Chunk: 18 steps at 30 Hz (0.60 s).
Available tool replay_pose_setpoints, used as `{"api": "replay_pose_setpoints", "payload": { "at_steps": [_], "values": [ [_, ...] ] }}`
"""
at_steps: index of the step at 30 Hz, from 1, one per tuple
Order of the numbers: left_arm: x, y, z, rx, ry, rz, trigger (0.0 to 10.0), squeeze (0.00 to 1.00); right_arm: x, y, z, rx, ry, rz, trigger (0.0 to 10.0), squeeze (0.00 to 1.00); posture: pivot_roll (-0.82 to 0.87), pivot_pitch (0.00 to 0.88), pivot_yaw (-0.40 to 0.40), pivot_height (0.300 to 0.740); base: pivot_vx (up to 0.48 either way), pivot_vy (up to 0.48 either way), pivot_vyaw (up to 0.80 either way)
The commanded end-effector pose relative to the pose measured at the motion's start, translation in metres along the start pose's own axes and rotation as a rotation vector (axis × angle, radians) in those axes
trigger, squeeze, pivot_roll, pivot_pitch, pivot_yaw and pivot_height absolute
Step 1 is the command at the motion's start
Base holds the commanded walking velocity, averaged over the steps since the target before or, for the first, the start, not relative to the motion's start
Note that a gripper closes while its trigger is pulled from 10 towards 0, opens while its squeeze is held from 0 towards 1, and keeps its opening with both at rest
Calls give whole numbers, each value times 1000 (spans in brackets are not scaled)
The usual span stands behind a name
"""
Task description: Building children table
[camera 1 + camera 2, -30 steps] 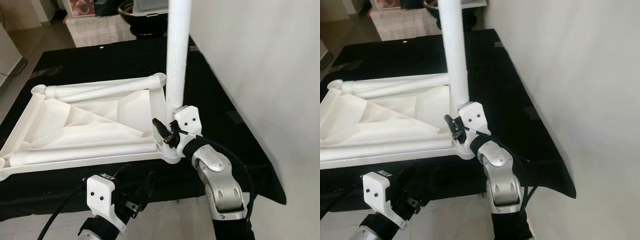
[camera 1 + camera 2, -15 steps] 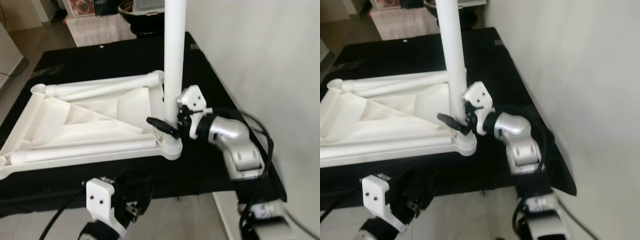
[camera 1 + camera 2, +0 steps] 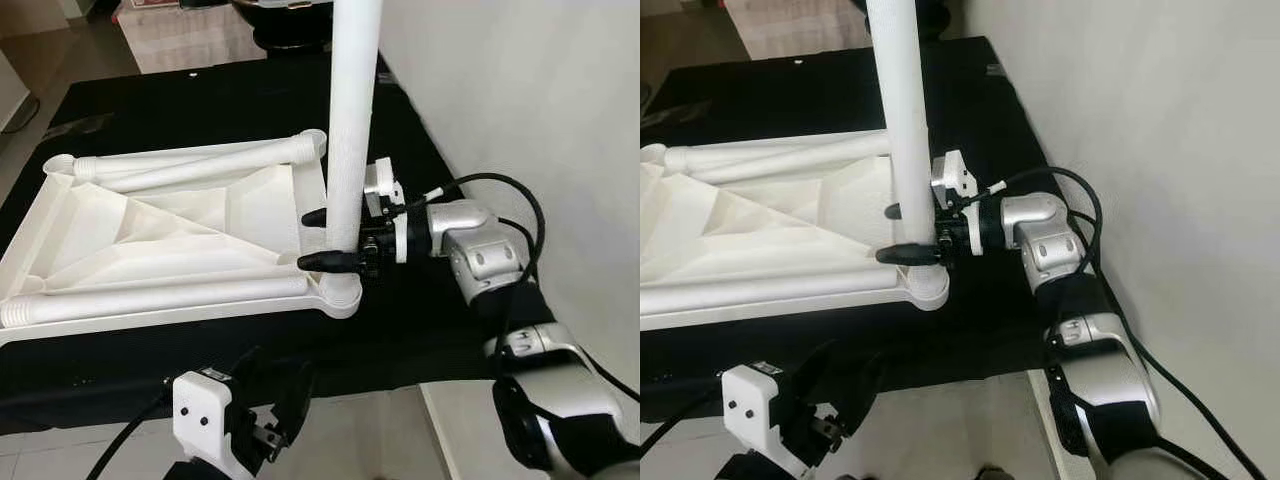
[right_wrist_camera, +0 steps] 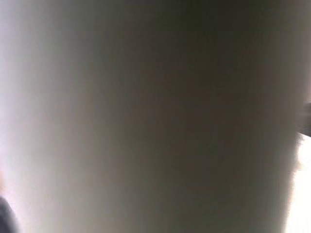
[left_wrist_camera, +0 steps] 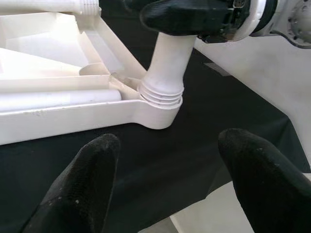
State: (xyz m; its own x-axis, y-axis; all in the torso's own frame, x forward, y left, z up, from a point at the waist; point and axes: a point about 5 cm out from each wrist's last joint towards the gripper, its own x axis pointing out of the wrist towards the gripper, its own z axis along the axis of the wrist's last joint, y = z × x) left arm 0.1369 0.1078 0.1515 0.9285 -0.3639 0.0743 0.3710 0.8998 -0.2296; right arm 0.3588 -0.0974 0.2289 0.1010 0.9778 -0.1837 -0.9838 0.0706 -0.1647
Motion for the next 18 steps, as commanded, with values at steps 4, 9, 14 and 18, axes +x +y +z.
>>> {"api": "replay_pose_setpoints", "payload": {
  "at_steps": [4,9,14,18],
  "values": [
    [-2,0,2,12,-1,4,10000,0,5,-2,3,-23,-8,53,0,0,156,205,6,740,0,0,0],
    [0,1,0,11,-1,4,10000,0,-11,-7,-3,-57,-2,-77,0,0,136,177,7,740,0,0,0],
    [2,2,-1,11,-6,6,10000,0,-23,-1,-19,-7,-10,-307,0,0,114,169,-2,740,0,0,0],
    [3,6,-1,13,-11,6,10000,0,-24,30,-57,146,99,-849,0,0,80,161,6,740,0,0,0]
  ]
}}
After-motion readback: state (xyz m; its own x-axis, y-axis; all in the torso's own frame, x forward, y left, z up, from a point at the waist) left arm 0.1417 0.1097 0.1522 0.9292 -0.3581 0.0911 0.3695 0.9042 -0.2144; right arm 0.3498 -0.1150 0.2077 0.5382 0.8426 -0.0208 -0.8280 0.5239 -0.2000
